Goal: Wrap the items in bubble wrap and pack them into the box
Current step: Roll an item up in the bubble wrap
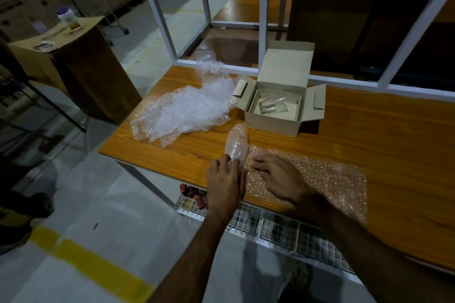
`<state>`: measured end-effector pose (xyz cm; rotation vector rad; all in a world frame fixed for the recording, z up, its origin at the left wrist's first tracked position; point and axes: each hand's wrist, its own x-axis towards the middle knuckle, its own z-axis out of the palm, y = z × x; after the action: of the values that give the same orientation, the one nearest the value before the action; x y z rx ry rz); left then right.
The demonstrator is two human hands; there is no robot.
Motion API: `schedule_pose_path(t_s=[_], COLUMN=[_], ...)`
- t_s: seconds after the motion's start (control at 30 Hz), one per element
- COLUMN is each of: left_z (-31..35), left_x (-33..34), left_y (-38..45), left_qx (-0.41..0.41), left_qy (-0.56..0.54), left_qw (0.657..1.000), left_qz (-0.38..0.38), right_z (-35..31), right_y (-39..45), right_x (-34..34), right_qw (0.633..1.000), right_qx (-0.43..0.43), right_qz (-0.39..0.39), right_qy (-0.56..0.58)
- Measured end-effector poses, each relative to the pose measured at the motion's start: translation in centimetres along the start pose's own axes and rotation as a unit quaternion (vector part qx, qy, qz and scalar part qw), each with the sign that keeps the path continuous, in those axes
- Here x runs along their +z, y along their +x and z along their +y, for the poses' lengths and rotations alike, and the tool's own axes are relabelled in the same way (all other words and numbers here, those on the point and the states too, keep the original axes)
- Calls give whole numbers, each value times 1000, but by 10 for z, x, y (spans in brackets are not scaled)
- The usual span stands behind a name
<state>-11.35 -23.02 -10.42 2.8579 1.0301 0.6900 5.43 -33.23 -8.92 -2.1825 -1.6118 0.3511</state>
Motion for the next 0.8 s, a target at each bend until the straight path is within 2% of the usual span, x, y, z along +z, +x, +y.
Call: schedule_pose_path(t_s=[0.1,0.2,0.3,0.4,0.5,0.63,0.8], left_z=[-1,-3,-2,-3,-6,11,36], left_x=[-6,-11,-16,-13,2,-3,-17], left_y=[1,9,15,18,14,14,12], left_qx=[11,-28,-108,-209,-260,-260,-196], left_qy=[-52,-136,-260,-330,-320,-320,-218], left_qw=[999,990,959,921,910,910,954], left_qz=[0,13,36,11,-31,-26,-57], right_z=[1,6,11,14,14,15,16], right_y=[-6,-16,-30,-43,-50,-59,-73], right_x=[0,2,4,4,0,-3,-4], right_qw=[1000,998,995,994,997,998,997], right_qx=[-10,0,38,44,38,21,19], right_qz=[5,41,63,59,43,37,49], right_qy=[-1,-44,-70,-76,-60,-54,-56])
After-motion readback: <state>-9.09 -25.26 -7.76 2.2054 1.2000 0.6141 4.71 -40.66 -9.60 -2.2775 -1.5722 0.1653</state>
